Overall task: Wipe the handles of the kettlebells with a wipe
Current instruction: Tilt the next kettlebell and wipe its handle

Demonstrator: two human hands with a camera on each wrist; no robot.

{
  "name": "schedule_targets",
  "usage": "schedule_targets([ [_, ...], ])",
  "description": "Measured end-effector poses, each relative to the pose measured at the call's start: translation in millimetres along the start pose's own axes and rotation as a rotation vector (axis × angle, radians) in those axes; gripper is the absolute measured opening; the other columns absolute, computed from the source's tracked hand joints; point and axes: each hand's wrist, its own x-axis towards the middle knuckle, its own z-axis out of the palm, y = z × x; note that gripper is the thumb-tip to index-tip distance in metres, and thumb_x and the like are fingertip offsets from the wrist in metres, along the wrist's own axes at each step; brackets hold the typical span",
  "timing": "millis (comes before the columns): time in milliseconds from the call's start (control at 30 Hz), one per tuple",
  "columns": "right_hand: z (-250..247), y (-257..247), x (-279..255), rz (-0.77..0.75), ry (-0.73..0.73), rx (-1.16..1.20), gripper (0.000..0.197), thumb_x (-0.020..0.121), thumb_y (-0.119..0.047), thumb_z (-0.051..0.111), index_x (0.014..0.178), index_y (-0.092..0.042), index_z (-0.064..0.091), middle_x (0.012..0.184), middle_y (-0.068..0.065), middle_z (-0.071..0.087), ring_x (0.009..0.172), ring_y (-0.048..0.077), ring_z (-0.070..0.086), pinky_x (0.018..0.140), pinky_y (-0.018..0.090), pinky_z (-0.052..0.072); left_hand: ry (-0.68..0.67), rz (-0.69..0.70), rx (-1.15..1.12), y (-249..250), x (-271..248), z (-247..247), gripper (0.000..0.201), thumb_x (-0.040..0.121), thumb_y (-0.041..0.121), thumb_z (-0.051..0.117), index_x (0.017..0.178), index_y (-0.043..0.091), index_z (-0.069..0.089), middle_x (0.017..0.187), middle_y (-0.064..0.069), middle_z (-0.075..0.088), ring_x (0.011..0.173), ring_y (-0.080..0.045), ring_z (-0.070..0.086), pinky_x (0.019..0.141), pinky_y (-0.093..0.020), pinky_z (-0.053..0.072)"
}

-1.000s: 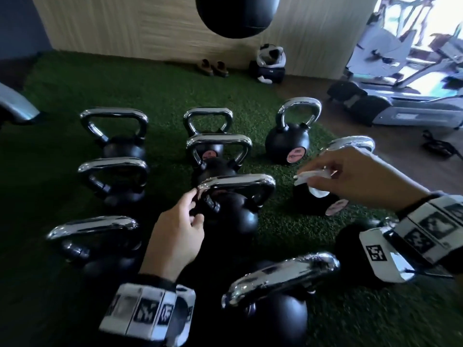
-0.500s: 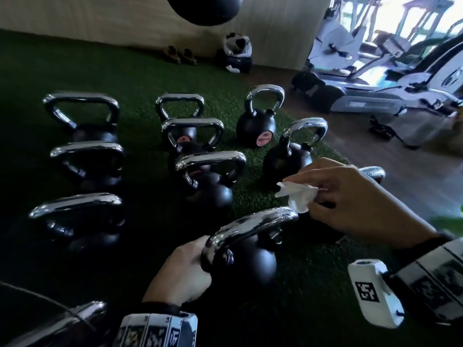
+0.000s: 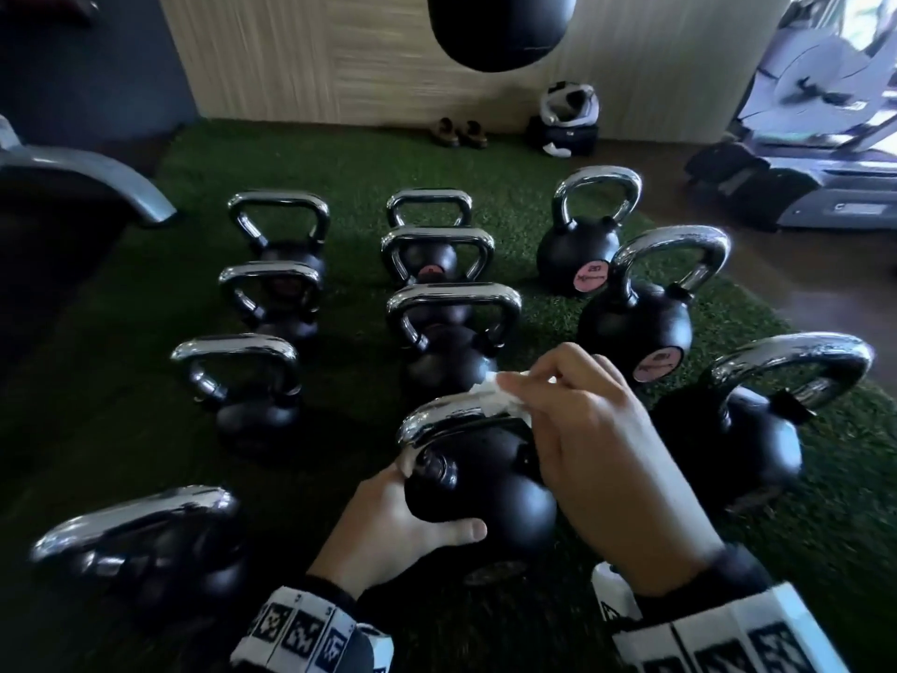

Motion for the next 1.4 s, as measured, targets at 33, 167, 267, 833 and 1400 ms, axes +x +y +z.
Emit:
schedule_targets([
  [33,5,0,-2,0.002,-0.001,-0.016,0.042,0.085,0.007,0.065,0.119,-0.016,0.075,0.101,0.0,0.059,0.086,0.025,0.054,0.074,0.034,0.052,0.007,-0.008,-0.007,-1,0,1,0.061,0.062,0.053,0.095,0.103,0.058,0.05,0.101,0.035,0.061,0.087,0.034,0.049,0.078,0.005,0.04],
  [167,4,26,-14,0.12,0.062,-0.035,0.046,0.082,0.013,0.065,0.12,-0.011,0.073,0.1,0.002,0.058,0.085,0.028,0.058,0.076,0.038,0.053,0.029,-0.015,-0.03,-5,2,4,0.067,0.06,0.052,0.096,0.107,0.06,0.05,0.105,0.033,0.063,0.093,0.03,0.052,0.081,0.002,0.041],
  [267,-1,37,-20,0.173,0.093,-0.033,0.037,0.088,0.009,0.062,0.118,-0.009,0.074,0.1,0.003,0.059,0.084,0.028,0.062,0.078,0.032,0.05,0.032,-0.021,-0.04,-7,3,7,0.07,0.058,0.055,0.095,0.108,0.063,0.047,0.109,0.031,0.063,0.097,0.024,0.052,0.079,0.002,0.04],
  [833,18,61,-44,0.442,0.24,0.18,0.034,0.091,0.007,0.063,0.115,-0.013,0.077,0.095,-0.002,0.07,0.082,0.011,0.063,0.076,-0.001,0.039,0.205,-0.069,-0.04,-7,-13,24,0.054,0.063,0.056,0.093,0.106,0.047,0.061,0.1,0.028,0.069,0.092,0.026,0.057,0.071,0.002,0.043],
  [1400,-3,53,-90,0.792,-0.156,0.732,0.018,0.082,-0.008,0.081,0.09,-0.024,0.078,0.084,0.002,0.08,0.083,0.02,0.076,0.086,0.043,0.057,0.152,-0.044,-0.196,42,-38,41,0.028,0.101,0.043,0.056,0.094,0.027,0.077,0.081,0.009,0.079,0.078,-0.006,0.076,0.072,-0.03,0.062],
])
